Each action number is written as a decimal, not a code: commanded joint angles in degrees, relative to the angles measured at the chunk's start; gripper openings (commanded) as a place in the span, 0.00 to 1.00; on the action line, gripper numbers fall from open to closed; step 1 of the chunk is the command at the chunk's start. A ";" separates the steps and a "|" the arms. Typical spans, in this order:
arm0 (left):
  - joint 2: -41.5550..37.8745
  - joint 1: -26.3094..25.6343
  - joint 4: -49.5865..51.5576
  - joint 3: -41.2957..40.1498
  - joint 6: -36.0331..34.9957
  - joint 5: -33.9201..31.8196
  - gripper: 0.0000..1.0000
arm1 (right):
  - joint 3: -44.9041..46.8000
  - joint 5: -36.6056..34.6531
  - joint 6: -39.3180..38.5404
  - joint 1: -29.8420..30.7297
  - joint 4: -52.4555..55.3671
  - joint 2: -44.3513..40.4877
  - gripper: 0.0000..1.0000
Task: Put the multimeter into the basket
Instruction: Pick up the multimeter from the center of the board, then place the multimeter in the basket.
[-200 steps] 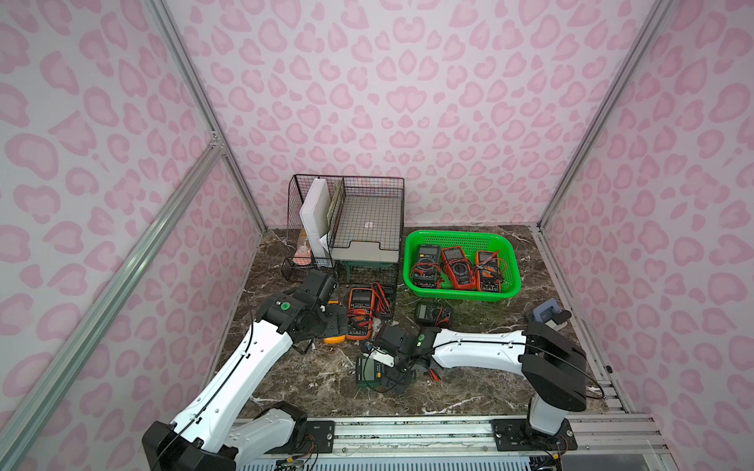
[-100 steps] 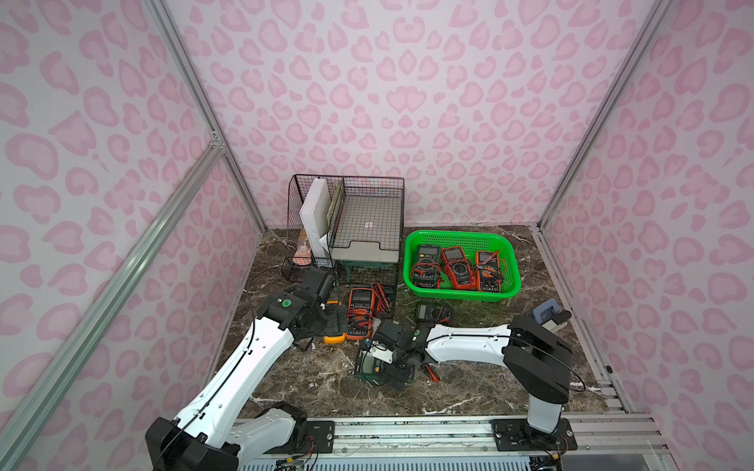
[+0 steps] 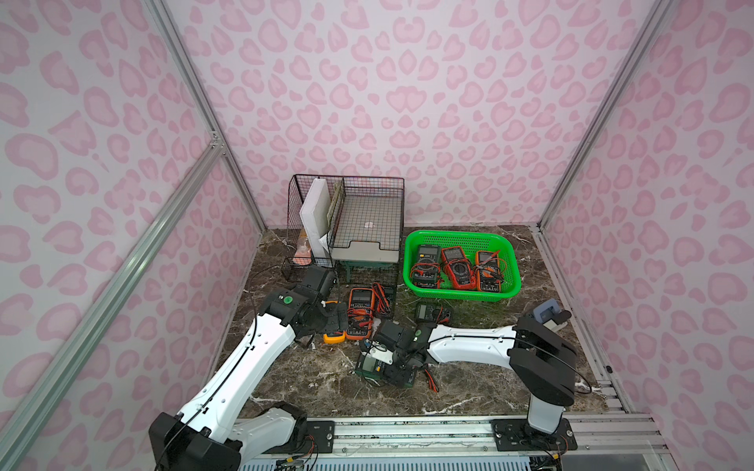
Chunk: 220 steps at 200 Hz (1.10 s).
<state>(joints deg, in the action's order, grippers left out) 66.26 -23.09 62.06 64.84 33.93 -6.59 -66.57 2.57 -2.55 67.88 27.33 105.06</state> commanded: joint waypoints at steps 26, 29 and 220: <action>1.40 0.15 -1.72 1.49 -0.80 1.65 0.99 | -1.55 -1.57 1.74 1.14 3.98 -3.36 0.51; 1.49 0.15 -1.73 1.63 -0.80 1.73 0.99 | -1.62 -1.67 1.90 1.15 4.18 -3.63 0.51; 8.07 0.24 -6.05 10.60 -1.80 11.35 0.99 | -8.71 -4.16 13.02 -14.03 7.99 -16.40 0.47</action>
<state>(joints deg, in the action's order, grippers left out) 73.58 -22.94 57.74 74.48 32.84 1.69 -73.54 -0.89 7.53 55.81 35.88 88.86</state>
